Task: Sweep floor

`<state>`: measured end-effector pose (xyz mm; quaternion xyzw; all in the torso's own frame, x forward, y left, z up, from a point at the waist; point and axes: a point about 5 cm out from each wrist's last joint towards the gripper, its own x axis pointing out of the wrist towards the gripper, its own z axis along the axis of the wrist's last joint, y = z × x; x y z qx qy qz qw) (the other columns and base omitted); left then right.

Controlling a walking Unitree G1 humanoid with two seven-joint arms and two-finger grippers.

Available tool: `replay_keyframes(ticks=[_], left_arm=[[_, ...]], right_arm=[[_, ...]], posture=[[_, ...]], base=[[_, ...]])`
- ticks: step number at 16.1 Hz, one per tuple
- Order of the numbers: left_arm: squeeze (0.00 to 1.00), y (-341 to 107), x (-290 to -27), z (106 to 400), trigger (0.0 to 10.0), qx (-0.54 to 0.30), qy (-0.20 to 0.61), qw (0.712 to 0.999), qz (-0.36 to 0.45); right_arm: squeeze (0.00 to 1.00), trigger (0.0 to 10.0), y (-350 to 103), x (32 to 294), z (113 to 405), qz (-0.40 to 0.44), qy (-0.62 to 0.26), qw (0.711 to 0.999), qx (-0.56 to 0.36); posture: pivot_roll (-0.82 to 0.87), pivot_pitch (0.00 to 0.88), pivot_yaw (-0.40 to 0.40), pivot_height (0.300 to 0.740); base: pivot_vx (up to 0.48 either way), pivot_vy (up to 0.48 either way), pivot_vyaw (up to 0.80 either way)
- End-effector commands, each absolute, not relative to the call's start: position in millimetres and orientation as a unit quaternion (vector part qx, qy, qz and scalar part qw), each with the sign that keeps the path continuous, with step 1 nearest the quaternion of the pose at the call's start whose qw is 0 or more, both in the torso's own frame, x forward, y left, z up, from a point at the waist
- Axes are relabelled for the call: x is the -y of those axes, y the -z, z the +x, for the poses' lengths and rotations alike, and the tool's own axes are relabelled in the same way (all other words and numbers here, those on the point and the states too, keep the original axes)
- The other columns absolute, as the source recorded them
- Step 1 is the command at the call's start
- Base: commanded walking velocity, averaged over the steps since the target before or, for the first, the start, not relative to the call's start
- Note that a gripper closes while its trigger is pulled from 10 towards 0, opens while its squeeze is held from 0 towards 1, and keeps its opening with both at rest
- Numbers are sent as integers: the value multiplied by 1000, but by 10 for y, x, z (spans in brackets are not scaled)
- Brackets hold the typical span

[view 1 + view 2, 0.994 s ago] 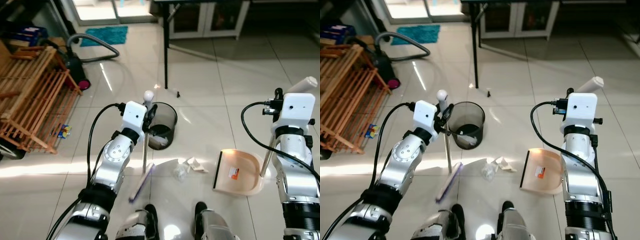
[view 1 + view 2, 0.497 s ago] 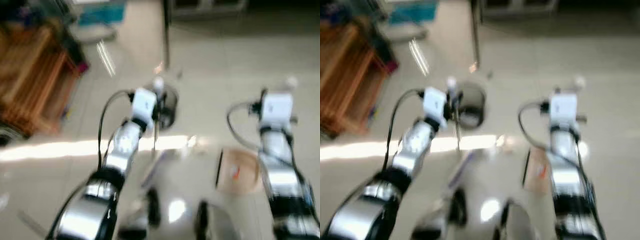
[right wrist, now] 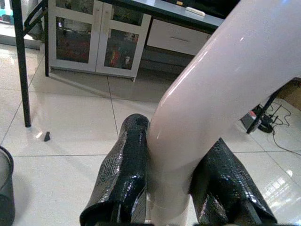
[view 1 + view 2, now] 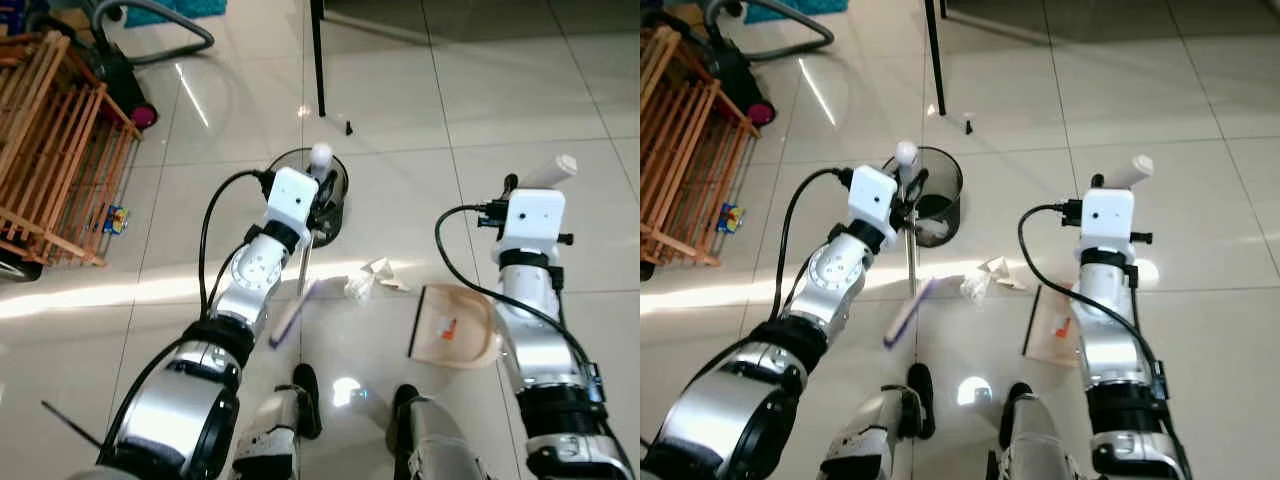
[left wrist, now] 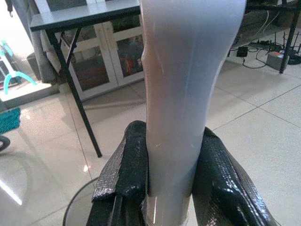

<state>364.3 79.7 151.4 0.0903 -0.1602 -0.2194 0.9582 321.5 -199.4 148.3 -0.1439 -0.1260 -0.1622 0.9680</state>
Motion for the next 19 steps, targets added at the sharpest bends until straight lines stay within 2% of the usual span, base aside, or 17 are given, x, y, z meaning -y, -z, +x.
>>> replay_keyframes(ticks=[1,9,13,19], left_arm=[[0,-1547,-784,3650,10000,169,224,956,89],[0,-1646,-313,3645,10000,152,330,927,87],[0,-1637,-182,3593,10000,144,376,914,54],[0,-1747,123,3438,10000,168,479,861,-13]], right_arm=[[0,10000,-1499,1952,3190,-138,165,967,137],[0,10000,-1463,1736,3169,-112,166,971,134],[0,10000,-1406,1761,3148,-102,180,971,120],[0,10000,-1379,1826,3160,-91,199,969,112]], posture=[[-23,351,136,740],[-47,347,163,740],[-43,343,164,740],[-35,339,178,740]], base=[[0,0,0],[0,0,0],[0,0,0],[0,0,0]])
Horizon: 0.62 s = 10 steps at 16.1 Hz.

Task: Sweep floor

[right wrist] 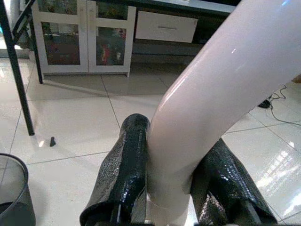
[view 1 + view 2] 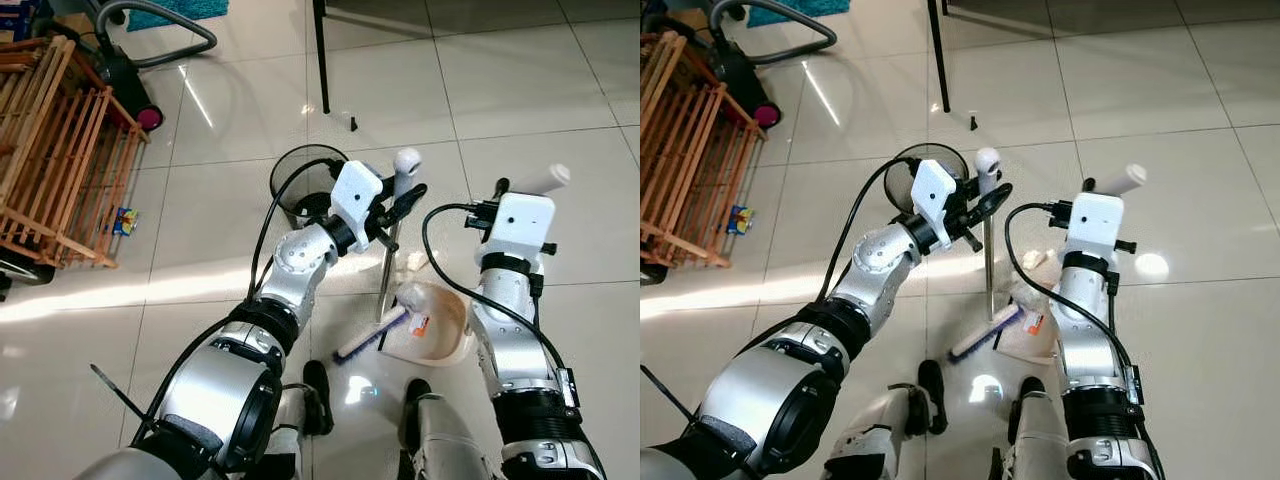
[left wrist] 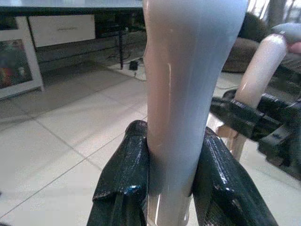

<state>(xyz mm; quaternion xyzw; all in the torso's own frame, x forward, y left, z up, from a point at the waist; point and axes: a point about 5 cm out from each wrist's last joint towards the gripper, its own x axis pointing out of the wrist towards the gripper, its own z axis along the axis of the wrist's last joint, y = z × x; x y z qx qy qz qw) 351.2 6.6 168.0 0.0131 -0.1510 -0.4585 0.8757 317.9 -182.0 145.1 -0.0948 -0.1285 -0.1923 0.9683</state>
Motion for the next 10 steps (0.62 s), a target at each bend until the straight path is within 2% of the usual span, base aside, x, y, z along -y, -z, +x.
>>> replay_keyframes(ticks=[1,7,8,10], left_arm=[[0,-1811,158,3433,10000,178,489,854,-25],[0,-2040,287,3352,10000,214,570,793,-34],[0,-2040,286,3350,10000,213,574,790,-34],[0,-2190,261,3347,10000,227,606,762,-36]], right_arm=[[0,10000,-1374,1829,3156,-91,200,969,111],[0,10000,-1324,1910,3181,-86,210,969,101],[0,10000,-1325,1911,3190,-86,211,969,101],[0,10000,-1366,1957,3227,-85,216,967,103]], posture=[[-36,332,181,740],[-19,300,181,740],[-20,296,183,740],[-11,300,193,740]], base=[[0,0,0],[0,0,0],[0,0,0],[0,0,0]])
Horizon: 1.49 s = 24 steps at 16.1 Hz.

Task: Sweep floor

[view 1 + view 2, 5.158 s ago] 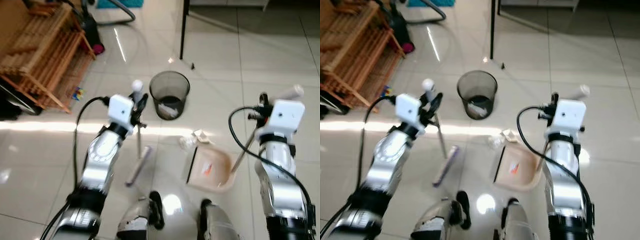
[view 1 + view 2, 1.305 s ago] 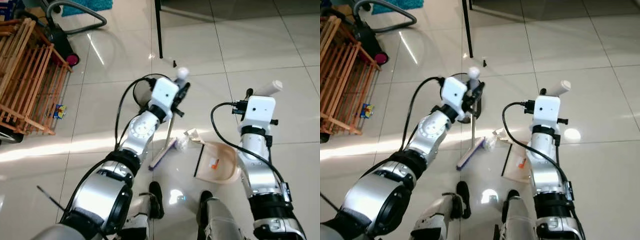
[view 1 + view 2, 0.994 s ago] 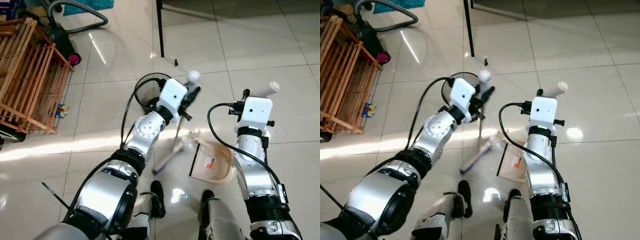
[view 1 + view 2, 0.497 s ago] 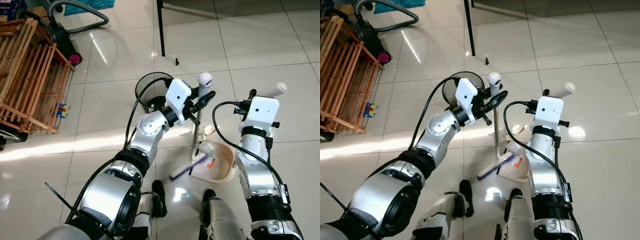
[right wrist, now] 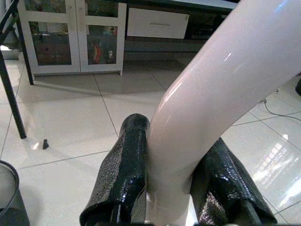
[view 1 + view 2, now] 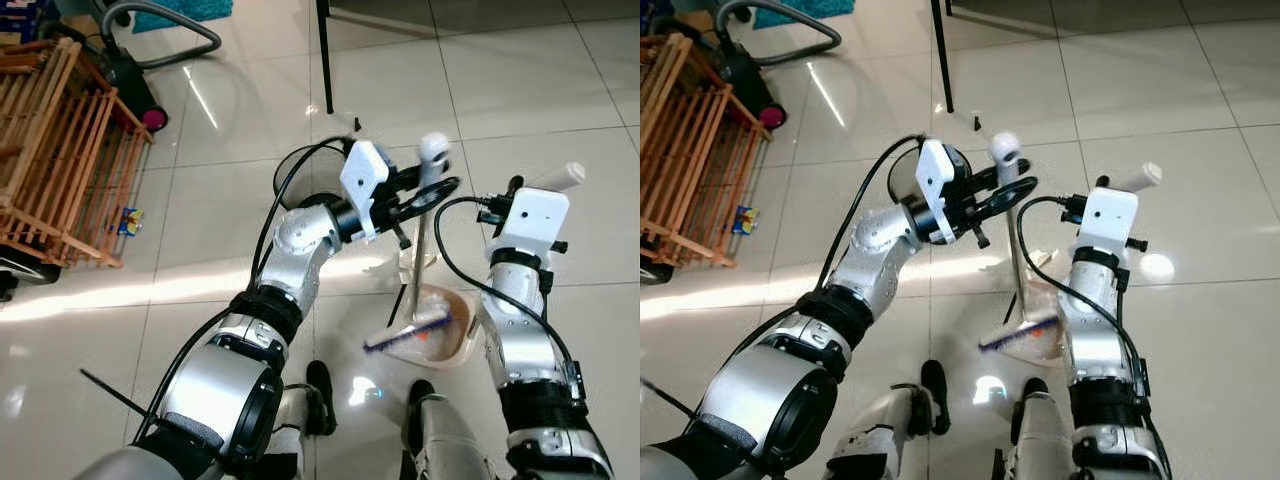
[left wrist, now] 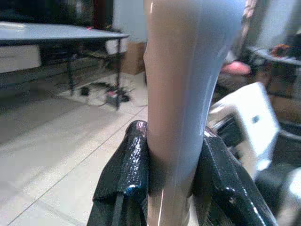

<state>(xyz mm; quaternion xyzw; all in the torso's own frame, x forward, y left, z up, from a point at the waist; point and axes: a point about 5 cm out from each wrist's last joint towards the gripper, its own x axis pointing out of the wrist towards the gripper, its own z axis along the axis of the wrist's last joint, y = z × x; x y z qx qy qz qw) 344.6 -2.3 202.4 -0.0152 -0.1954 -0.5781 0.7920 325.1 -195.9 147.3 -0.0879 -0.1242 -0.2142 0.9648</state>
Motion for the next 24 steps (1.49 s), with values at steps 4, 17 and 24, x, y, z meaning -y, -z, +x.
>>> replay_keyframes(ticks=[4,17,24], left_arm=[[0,-2494,94,3446,10000,251,613,748,-39],[0,-1917,171,3414,10000,195,551,810,37],[0,-2134,438,3312,10000,233,575,783,-48]], right_arm=[[0,10000,-1331,2024,3221,-81,228,965,98],[0,10000,-1236,1899,3099,-77,213,970,92],[0,10000,-1194,1934,3038,-80,214,970,85]], posture=[[-4,298,203,740],[-51,309,211,740],[-56,278,197,740]], base=[[0,0,0],[0,0,0],[0,0,0]])
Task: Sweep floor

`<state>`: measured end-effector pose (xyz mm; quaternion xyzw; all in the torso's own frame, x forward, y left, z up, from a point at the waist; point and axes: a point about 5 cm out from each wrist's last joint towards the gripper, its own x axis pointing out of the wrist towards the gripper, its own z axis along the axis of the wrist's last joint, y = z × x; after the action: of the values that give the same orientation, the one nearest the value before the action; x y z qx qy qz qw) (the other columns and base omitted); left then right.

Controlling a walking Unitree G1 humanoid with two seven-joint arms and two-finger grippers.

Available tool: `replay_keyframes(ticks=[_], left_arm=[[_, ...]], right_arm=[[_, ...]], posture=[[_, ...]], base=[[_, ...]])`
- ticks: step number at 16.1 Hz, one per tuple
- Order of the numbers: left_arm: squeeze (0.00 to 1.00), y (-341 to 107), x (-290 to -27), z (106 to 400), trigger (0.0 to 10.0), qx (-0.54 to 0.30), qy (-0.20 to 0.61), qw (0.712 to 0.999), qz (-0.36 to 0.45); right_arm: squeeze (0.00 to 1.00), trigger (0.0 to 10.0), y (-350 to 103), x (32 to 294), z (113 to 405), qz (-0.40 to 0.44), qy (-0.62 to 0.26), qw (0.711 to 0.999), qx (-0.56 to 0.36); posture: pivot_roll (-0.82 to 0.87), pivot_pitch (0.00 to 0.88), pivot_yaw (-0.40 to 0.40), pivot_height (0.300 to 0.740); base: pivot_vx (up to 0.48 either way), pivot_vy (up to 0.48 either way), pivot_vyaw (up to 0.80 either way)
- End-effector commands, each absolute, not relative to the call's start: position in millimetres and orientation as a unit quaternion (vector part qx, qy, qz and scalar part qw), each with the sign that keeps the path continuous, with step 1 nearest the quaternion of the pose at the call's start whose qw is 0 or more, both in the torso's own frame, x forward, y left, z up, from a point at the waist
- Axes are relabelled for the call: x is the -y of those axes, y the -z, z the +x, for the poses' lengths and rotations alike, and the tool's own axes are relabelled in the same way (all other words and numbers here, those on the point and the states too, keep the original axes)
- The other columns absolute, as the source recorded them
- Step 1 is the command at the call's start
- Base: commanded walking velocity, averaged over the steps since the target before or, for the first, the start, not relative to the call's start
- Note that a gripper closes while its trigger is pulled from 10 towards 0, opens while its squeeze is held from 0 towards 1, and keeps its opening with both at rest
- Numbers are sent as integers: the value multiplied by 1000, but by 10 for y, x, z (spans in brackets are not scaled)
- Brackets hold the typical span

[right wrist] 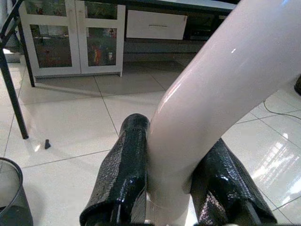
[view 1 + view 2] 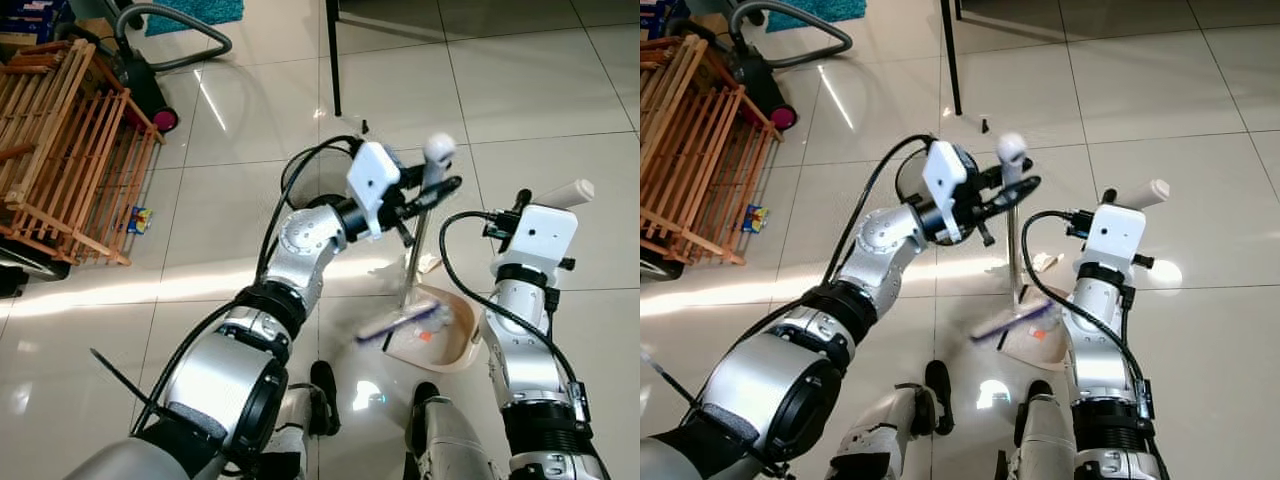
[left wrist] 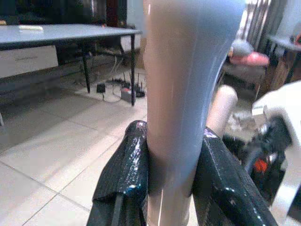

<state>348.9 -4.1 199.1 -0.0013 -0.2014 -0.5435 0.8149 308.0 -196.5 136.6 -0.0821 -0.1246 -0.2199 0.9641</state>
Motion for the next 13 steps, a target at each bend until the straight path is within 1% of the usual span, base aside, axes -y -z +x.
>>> replay_keyframes(ticks=[1,3,5,6,7,8,9,11,13], left_arm=[[0,-2195,423,3313,10000,243,583,773,-56],[0,-2259,400,3287,10000,254,613,746,-55],[0,-2321,322,3311,10000,264,619,738,-44],[0,-2375,240,3334,10000,273,624,731,-27],[0,-2437,146,3368,10000,279,623,731,-13],[0,-2558,-48,3418,10000,291,614,734,6],[0,-2573,-76,3425,10000,292,612,735,9],[0,-2626,-264,3433,10000,298,599,743,29],[0,-2573,-518,3436,10000,291,565,771,41]], right_arm=[[0,10000,-1196,1936,3057,-81,212,970,83],[0,10000,-1213,1952,3118,-81,207,971,82],[0,10000,-1240,1985,3176,-81,207,971,82],[0,10000,-1253,2011,3205,-79,208,971,83],[0,10000,-1267,2041,3226,-77,209,971,85],[0,10000,-1285,2094,3246,-75,212,971,87],[0,10000,-1287,2103,3249,-74,213,970,87],[0,10000,-1307,2176,3245,-71,222,968,89],[0,10000,-1350,2285,3251,-60,231,967,91]], posture=[[-48,270,192,740],[-42,252,182,740],[-33,229,173,740],[-26,216,171,740],[-15,196,167,740],[-3,165,164,740],[-3,165,164,740],[-4,143,160,740],[-2,122,157,740]], base=[[0,0,0],[0,0,0],[0,0,0],[0,0,0],[0,0,0],[0,0,0],[0,0,0],[0,0,0],[0,0,0]])
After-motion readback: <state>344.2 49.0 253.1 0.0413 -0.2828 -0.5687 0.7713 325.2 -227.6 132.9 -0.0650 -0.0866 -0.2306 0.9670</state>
